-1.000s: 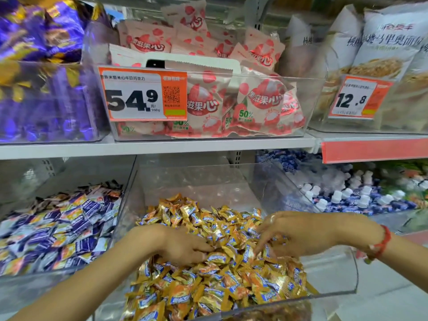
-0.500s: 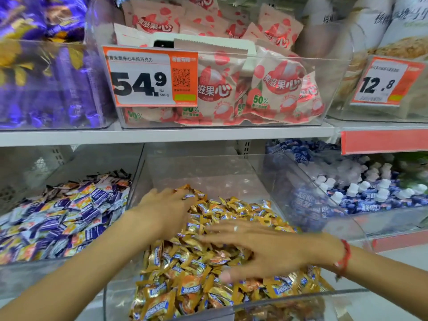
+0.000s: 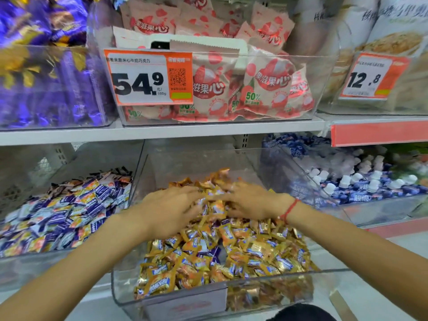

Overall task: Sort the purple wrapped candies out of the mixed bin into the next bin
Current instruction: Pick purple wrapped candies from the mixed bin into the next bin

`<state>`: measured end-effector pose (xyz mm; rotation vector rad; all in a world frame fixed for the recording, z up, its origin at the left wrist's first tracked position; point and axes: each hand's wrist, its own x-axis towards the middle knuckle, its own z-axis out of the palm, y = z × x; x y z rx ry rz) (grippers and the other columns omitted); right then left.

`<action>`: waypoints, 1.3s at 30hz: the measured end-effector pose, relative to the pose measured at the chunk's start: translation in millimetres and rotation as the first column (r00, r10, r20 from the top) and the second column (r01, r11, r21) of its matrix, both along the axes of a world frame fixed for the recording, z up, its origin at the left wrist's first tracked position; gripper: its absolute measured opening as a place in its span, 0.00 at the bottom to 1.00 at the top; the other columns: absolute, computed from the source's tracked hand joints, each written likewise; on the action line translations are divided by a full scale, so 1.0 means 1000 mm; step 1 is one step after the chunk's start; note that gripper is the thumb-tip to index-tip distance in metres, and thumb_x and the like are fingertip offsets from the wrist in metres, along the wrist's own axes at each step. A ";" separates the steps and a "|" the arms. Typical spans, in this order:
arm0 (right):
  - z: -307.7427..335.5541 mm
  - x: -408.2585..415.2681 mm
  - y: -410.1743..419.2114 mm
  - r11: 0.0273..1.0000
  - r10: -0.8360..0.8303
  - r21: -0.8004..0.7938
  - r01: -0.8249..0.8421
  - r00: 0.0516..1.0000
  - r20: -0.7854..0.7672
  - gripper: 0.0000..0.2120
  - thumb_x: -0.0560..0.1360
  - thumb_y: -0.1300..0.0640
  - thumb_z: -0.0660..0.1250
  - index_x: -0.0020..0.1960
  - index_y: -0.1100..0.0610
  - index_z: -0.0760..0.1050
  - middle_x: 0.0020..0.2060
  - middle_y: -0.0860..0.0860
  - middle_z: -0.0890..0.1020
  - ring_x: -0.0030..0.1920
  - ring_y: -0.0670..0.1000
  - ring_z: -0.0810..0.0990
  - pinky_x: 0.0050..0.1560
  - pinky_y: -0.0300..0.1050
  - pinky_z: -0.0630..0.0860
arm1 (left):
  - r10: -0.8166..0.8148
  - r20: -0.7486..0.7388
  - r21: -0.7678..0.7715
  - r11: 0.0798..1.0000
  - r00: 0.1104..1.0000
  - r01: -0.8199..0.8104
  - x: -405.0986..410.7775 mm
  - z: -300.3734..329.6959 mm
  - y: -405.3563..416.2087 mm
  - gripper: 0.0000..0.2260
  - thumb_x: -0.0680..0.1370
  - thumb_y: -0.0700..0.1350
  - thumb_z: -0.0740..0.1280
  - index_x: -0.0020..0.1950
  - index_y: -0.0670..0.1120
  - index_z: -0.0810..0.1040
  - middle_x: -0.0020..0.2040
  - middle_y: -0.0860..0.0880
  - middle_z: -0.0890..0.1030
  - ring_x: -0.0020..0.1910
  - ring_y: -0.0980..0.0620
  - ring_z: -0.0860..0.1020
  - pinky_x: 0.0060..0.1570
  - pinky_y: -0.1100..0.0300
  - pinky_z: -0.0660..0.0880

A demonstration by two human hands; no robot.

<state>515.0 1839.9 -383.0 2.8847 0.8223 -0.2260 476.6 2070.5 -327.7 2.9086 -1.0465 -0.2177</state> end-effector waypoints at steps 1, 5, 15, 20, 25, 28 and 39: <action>0.007 -0.001 -0.008 0.998 -0.063 0.006 0.063 0.998 -0.005 0.26 0.80 0.45 0.60 0.76 0.40 0.58 0.78 0.51 0.55 0.74 0.57 0.61 0.69 0.55 0.65 | -0.012 0.036 -0.076 0.997 0.999 0.015 -0.011 0.004 0.004 0.22 0.82 0.58 0.49 0.75 0.57 0.62 0.75 0.59 0.62 0.73 0.56 0.63 0.69 0.56 0.63; 0.043 -0.049 -0.029 0.956 -0.103 0.268 0.123 0.991 -0.087 0.18 0.80 0.46 0.60 0.68 0.45 0.73 0.70 0.46 0.72 0.69 0.45 0.68 0.67 0.43 0.65 | -0.127 -0.059 -0.261 0.959 0.990 0.107 -0.049 0.006 0.021 0.27 0.75 0.71 0.44 0.67 0.64 0.70 0.64 0.69 0.72 0.62 0.69 0.70 0.63 0.60 0.69; 0.037 -0.157 -0.015 0.949 0.010 0.316 0.022 0.995 -0.099 0.13 0.76 0.45 0.68 0.60 0.44 0.79 0.51 0.43 0.84 0.51 0.44 0.80 0.52 0.45 0.74 | -0.173 0.007 -0.153 0.973 0.985 0.172 -0.078 -0.017 0.035 0.12 0.75 0.65 0.62 0.52 0.64 0.80 0.46 0.65 0.81 0.44 0.66 0.76 0.42 0.61 0.73; 0.047 -0.144 -0.015 0.913 -0.038 0.406 0.034 0.999 0.003 0.12 0.75 0.48 0.68 0.58 0.43 0.80 0.44 0.44 0.85 0.44 0.47 0.82 0.46 0.50 0.78 | -0.115 0.141 -0.148 0.980 0.983 0.136 -0.066 -0.009 0.036 0.15 0.78 0.64 0.56 0.55 0.62 0.80 0.45 0.57 0.83 0.44 0.56 0.78 0.38 0.57 0.72; 0.056 -0.103 -0.015 0.916 -0.129 0.392 0.088 0.988 0.080 0.13 0.74 0.50 0.71 0.59 0.41 0.80 0.47 0.44 0.85 0.47 0.46 0.82 0.48 0.46 0.77 | -0.034 0.183 -0.144 0.988 0.983 0.061 -0.034 0.006 0.025 0.12 0.79 0.61 0.60 0.54 0.61 0.82 0.45 0.54 0.83 0.47 0.51 0.79 0.37 0.57 0.66; 0.043 -0.087 -0.012 0.923 -0.168 0.366 0.123 0.981 0.095 0.12 0.75 0.51 0.71 0.58 0.42 0.81 0.50 0.44 0.85 0.51 0.47 0.81 0.48 0.44 0.74 | -0.013 0.218 -0.120 0.992 0.976 0.040 -0.020 -0.013 0.020 0.14 0.79 0.61 0.59 0.54 0.59 0.81 0.48 0.55 0.83 0.49 0.50 0.79 0.38 0.57 0.66; 0.011 -0.079 -0.010 0.916 -0.154 0.387 0.107 0.984 0.092 0.12 0.76 0.45 0.66 0.59 0.43 0.80 0.50 0.43 0.85 0.47 0.45 0.82 0.49 0.47 0.78 | -0.083 0.311 -0.138 0.982 0.947 0.131 -0.004 -0.046 0.032 0.19 0.80 0.63 0.55 0.46 0.51 0.77 0.40 0.51 0.81 0.43 0.50 0.77 0.33 0.57 0.64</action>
